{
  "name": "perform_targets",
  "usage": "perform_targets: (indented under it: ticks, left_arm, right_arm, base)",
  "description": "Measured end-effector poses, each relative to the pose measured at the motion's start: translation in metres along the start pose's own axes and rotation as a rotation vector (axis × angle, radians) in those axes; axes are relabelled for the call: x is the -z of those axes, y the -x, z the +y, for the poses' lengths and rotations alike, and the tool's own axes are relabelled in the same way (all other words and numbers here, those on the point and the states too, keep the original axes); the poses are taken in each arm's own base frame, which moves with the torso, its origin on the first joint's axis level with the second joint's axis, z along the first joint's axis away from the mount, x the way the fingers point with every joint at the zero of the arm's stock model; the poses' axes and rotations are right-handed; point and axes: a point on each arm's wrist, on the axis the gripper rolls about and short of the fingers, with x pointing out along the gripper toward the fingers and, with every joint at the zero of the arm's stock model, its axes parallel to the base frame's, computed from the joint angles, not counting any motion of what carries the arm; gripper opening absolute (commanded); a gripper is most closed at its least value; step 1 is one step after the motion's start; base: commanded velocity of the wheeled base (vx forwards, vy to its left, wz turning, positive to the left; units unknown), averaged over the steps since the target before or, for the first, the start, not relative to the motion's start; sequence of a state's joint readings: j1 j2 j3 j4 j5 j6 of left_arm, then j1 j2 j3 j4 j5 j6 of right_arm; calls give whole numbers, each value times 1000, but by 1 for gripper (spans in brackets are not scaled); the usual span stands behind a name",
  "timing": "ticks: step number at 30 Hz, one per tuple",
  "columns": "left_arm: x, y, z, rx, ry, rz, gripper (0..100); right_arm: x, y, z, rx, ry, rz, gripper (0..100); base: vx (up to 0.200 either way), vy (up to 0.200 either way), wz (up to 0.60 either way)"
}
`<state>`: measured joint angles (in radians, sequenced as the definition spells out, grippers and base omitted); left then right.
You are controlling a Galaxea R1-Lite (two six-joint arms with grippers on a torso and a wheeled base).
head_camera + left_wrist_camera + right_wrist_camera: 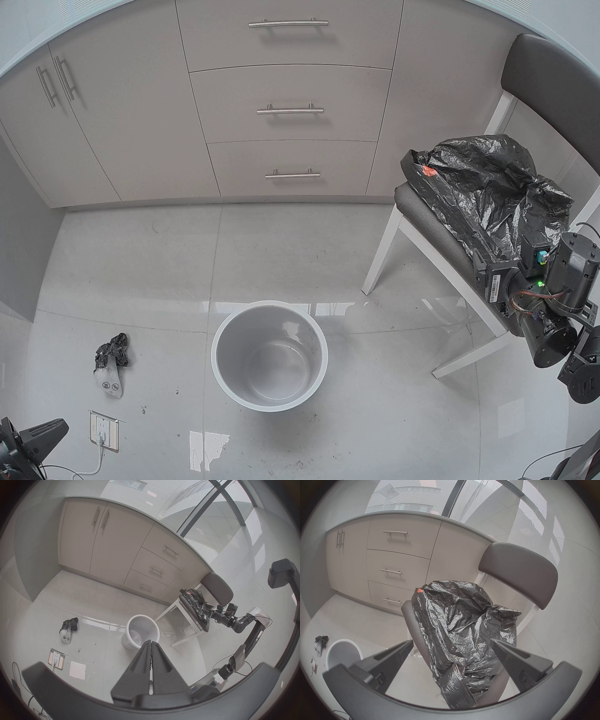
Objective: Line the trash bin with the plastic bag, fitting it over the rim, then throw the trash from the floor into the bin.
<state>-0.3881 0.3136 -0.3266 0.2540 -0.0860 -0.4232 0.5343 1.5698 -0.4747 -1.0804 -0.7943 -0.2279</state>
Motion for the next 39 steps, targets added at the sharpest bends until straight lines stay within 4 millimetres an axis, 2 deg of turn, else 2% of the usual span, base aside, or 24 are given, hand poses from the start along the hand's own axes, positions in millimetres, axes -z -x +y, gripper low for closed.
perform_targets:
  ticks: [9, 14, 24, 39]
  left_arm:
    - [0, 0, 0, -3, 1, 1, 0]
    - [0, 0, 0, -2, 1, 0, 0]
    - [0, -1, 0, 0, 0, 2, 0]
    - [0, -1, 0, 2, 1, 7, 0]
  right_arm:
    - [26, 7, -8, 9, 36, 65, 100]
    - [33, 7, -20, 103, 11, 72, 100]
    - [50, 13, -34, 152, 16, 88, 100]
    - [55, 33, -25, 67, 44, 90, 100]
  base:
    - [0, 0, 0]
    - [0, 0, 0]
    - [0, 0, 0]
    - [0, 0, 0]
